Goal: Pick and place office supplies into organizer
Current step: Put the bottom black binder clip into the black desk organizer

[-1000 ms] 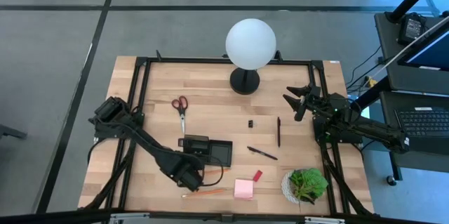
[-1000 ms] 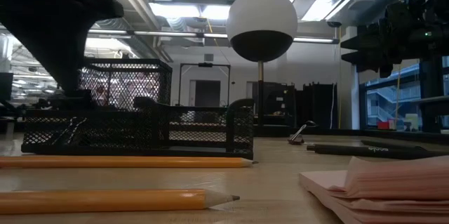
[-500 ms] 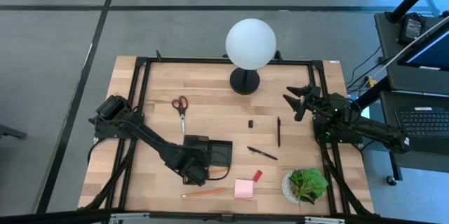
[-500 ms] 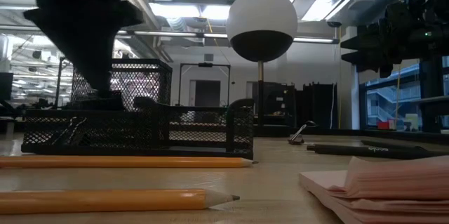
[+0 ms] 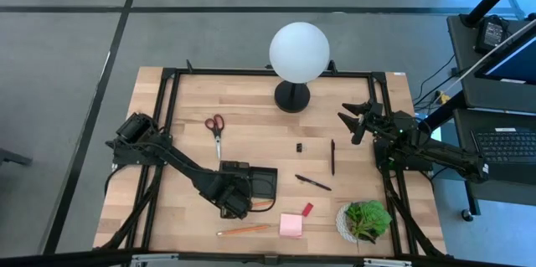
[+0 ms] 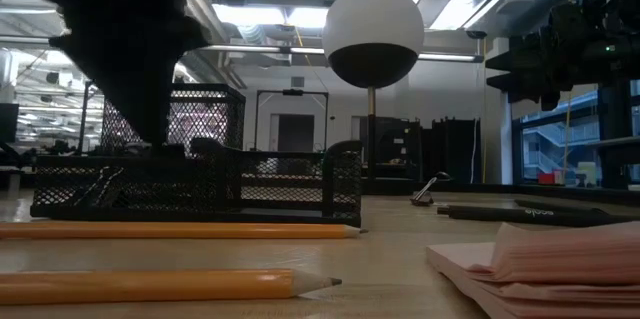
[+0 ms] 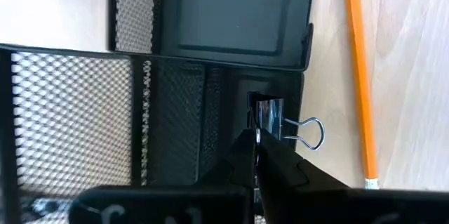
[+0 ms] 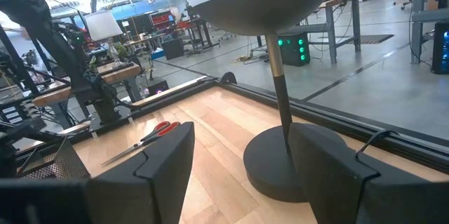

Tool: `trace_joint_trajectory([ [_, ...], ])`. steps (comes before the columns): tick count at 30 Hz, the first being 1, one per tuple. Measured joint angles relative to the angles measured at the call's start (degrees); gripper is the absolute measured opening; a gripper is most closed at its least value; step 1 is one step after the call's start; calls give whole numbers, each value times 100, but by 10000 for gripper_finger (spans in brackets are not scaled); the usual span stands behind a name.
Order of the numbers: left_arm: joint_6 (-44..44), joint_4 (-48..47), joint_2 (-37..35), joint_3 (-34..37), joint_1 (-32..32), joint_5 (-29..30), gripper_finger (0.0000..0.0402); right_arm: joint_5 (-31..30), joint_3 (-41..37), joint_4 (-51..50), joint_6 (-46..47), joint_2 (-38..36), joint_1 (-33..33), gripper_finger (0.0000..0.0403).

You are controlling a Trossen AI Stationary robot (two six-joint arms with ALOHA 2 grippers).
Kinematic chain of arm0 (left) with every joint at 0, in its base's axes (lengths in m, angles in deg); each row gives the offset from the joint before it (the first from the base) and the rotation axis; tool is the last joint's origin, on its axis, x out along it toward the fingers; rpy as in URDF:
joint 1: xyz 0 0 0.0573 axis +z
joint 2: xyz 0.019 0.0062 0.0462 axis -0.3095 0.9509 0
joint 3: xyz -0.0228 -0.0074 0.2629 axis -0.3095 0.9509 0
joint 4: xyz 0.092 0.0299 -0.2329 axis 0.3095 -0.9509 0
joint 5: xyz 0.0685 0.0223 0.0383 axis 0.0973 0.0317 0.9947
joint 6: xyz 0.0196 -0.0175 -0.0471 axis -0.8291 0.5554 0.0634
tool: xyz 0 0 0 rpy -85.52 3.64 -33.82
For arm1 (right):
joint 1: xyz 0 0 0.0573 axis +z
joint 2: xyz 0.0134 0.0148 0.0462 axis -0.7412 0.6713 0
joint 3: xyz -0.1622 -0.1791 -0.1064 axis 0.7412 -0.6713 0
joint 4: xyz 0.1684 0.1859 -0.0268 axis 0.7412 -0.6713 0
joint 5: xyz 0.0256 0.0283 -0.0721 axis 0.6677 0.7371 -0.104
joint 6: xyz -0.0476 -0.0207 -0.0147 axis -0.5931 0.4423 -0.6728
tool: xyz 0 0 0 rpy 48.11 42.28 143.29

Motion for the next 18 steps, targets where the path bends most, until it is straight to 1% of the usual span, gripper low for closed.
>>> trace_joint_trajectory([
  [3, 2, 329, -11, 202, 9, -22, 2, 0, 1, 1, 0, 2, 1, 236],
  [14, 43, 318, 7, 243, 0, -75, 4, 0, 2, 0, -22, 2, 0, 236],
  [18, -77, 316, 7, 233, 0, -19, 19, 0, 2, 0, -22, 2, 0, 236],
])
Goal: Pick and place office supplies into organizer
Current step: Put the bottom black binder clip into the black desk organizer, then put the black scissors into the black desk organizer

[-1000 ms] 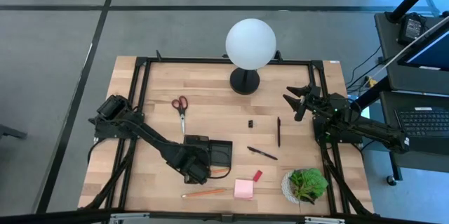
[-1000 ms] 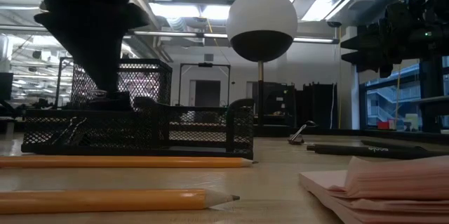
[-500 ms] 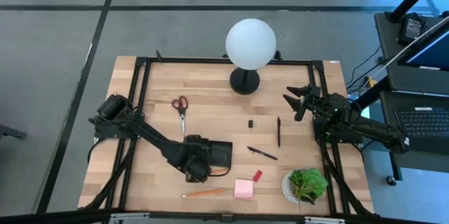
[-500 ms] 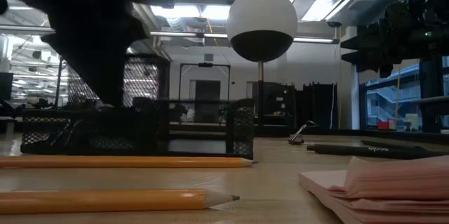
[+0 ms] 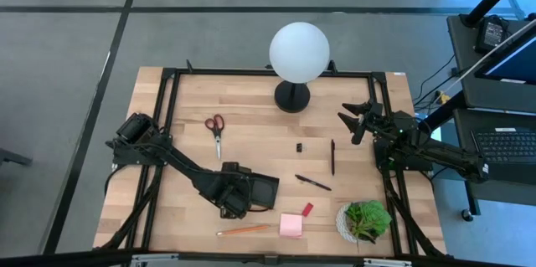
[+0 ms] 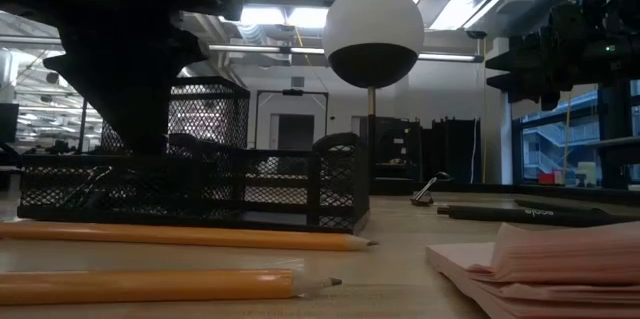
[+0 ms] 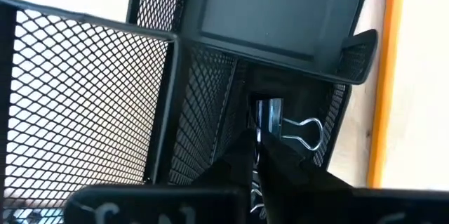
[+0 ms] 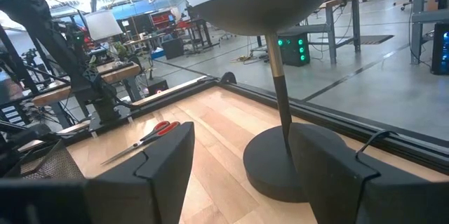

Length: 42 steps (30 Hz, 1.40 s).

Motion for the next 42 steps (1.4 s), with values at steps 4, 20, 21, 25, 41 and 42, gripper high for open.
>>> trace_joint_trajectory([
  [4, -1, 4, 0, -45, 0, 52, 47, 0, 0, 0, -2, 0, 0, 236],
  [20, -115, 21, -426, -573, 64, -419, 77, 2, -1, 0, -96, 0, 1, 236],
  [21, -162, 28, -544, -580, 55, -400, 78, 4, -2, 0, -96, 0, 2, 236],
  [25, -289, 0, -1086, -580, 32, -152, 79, 18, -2, -1, -55, 0, 2, 236],
  [41, 1164, -30, -3390, 799, 143, 1909, 77, 22, -2, 0, 8, 0, 0, 236],
  [42, 1375, -44, -3469, 917, 219, 1938, 77, 22, 0, -2, -14, 0, 2, 236],
])
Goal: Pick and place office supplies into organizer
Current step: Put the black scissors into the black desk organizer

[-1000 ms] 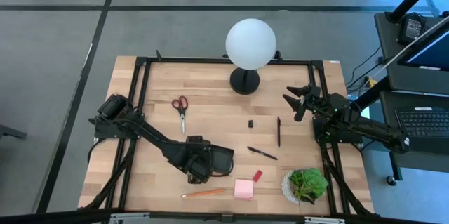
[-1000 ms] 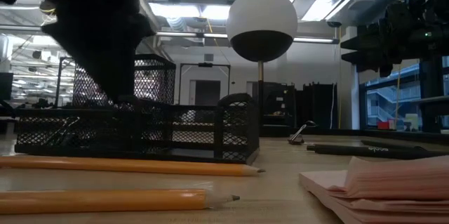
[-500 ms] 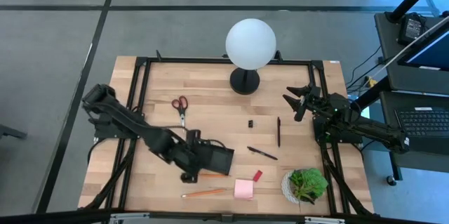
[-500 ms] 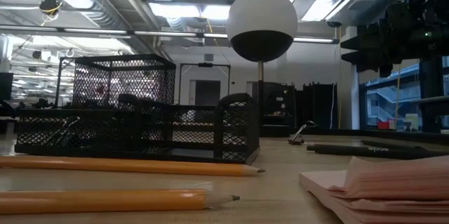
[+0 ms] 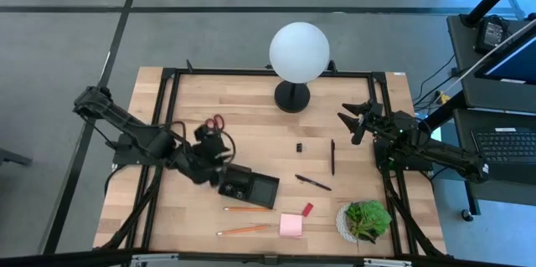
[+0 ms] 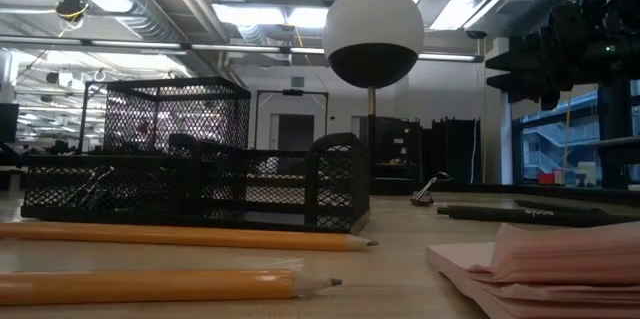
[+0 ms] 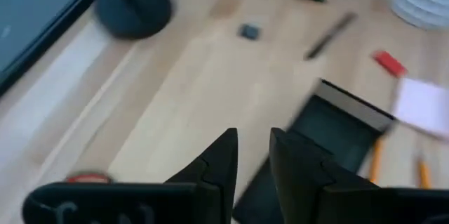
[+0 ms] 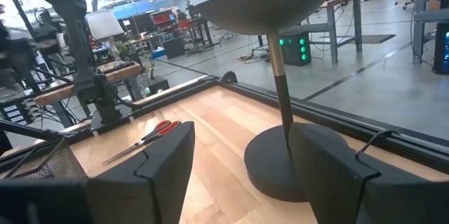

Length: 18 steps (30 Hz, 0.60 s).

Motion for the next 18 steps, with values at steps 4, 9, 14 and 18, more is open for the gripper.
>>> trace_joint_trajectory([
  [4, 212, -38, -212, 370, 365, 195, 77, 0, -1, 0, -87, 0, -2, 236],
  [9, 606, -345, -231, 499, 1044, 500, 77, 0, -2, 0, -80, 0, -2, 236],
  [14, 664, -575, -177, 499, 1857, 608, 78, 0, -1, 0, -79, 0, -2, 236],
  [18, 128, -855, -126, 499, 2509, 112, 86, 0, -2, 0, -90, 0, -2, 236],
])
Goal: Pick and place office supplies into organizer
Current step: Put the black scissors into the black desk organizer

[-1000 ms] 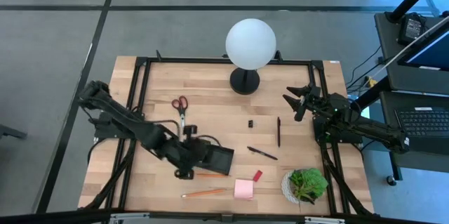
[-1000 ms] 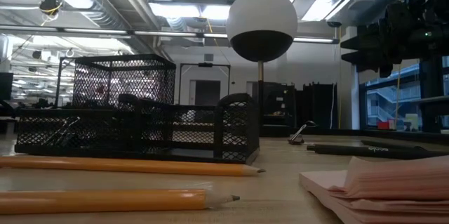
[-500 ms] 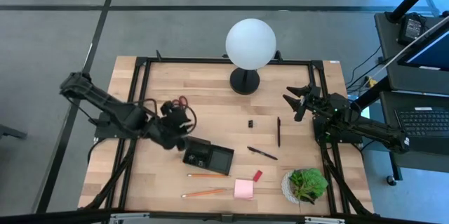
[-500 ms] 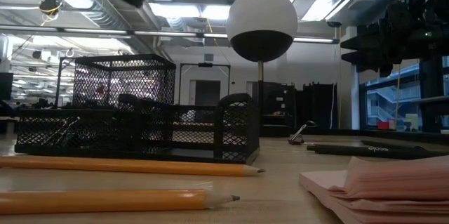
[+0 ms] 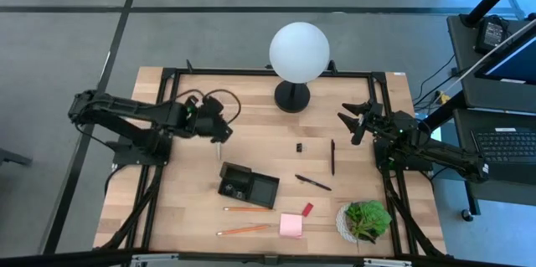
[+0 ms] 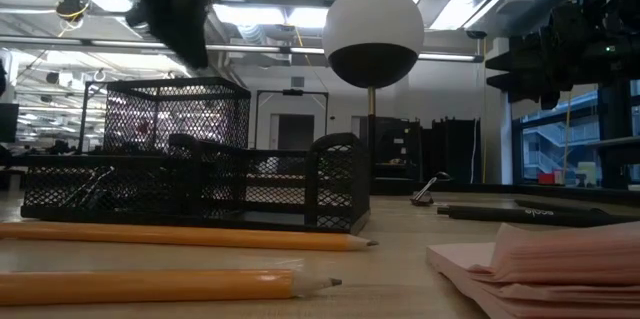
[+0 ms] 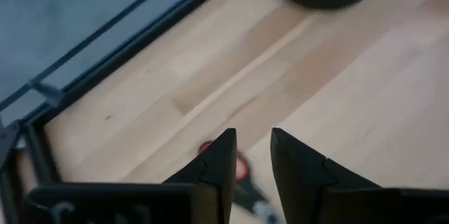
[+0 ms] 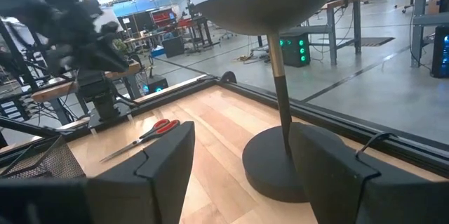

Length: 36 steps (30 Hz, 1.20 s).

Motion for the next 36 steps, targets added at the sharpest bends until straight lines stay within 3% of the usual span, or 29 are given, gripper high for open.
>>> trace_joint_trajectory([
  [5, -626, -67, 38, 0, 741, -533, 111, 0, 0, 0, -27, 0, 1, 236],
  [11, -530, -15, 91, 0, 1444, -411, 147, -2, 2, 2, -186, 0, 0, 236],
  [15, -530, -15, 147, 0, 1814, -922, 166, -2, 1, 3, -195, 7, 1, 236],
  [21, -517, 306, 450, 2, 2045, -644, 184, -2, 0, 2, -162, 10, 0, 236],
  [25, -417, 532, 661, 2, 2118, -989, 183, -2, 2, 0, -133, 11, 2, 236],
  [36, 770, 521, 1238, 2, 2204, -1038, 180, 22, 2, 0, 10, 11, 2, 236],
])
